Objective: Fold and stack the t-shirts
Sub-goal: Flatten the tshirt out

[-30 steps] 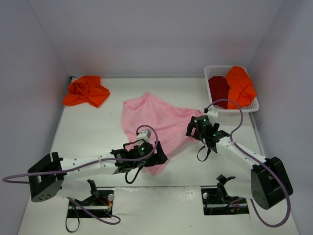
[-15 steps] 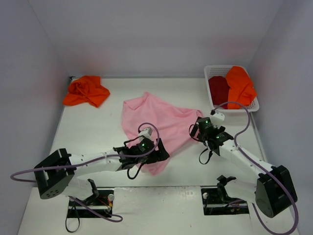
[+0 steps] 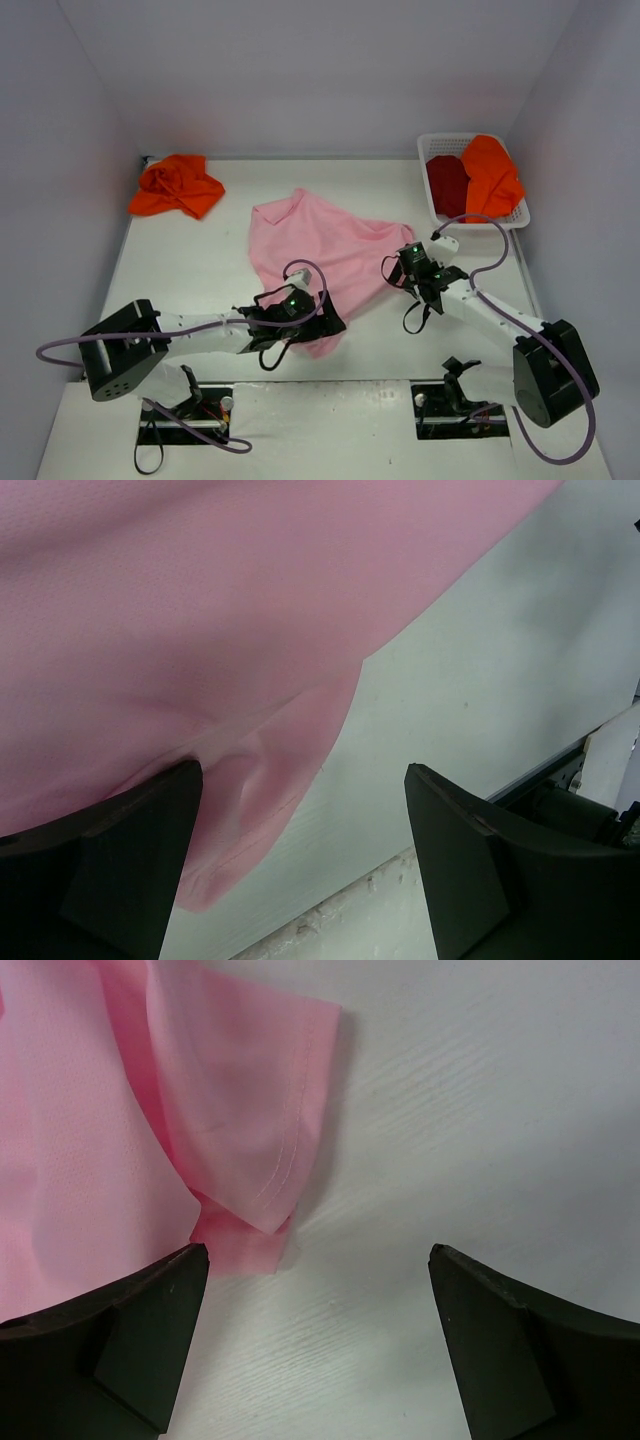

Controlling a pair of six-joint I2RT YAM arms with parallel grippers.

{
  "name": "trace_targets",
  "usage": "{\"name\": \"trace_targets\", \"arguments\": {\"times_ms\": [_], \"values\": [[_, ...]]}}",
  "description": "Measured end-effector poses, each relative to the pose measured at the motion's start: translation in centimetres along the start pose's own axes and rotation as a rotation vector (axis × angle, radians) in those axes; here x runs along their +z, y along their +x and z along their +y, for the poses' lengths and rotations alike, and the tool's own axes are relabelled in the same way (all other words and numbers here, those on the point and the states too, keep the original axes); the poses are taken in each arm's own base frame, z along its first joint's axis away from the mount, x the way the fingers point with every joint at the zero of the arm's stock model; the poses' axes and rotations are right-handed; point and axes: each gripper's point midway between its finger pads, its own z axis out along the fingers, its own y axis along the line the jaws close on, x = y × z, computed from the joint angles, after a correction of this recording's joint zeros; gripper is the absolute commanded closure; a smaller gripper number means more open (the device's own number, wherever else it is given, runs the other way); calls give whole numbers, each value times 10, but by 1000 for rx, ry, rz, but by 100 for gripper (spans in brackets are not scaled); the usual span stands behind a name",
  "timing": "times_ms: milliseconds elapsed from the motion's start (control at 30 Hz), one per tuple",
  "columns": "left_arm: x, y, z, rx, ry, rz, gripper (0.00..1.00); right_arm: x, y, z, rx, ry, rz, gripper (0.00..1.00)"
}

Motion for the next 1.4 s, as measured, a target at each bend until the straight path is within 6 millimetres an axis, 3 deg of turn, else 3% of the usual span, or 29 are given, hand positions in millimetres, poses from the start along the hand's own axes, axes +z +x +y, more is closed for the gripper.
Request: {"name": "trace_targets", "arguments": {"times_ms": [133, 233, 633, 867, 967, 1000, 1067, 1300, 1367, 1400], "values": [[1, 0, -1, -3, 3, -1, 23, 0, 0, 1, 10, -1, 0, 25], [1, 0, 0, -8, 4, 0, 23, 0, 0, 2, 15, -4, -1, 28], [-14, -2, 13, -39, 4, -14, 23, 13, 29, 8, -70, 29, 73, 18], [-27, -13, 8, -55, 25, -40, 23, 18, 30, 13, -74, 39, 83, 20], [-31, -14, 9, -56, 29, -43, 23, 18, 30, 14, -72, 38, 83, 59], [-31, -13, 11, -57, 27, -43, 23, 18, 30, 14, -70, 37, 82, 82], [-32, -12, 14, -57, 18, -40, 23, 18, 30, 15, -61, 36, 82, 90], [-33, -9, 30, -62, -14, -34, 23, 19, 34, 15, -66, 41, 89, 90], [-34, -9, 32, -64, -16, -36, 23, 19, 34, 16, -69, 39, 90, 78], [-35, -9, 32, -64, -16, -36, 23, 19, 35, 17, -69, 37, 91, 65]]}}
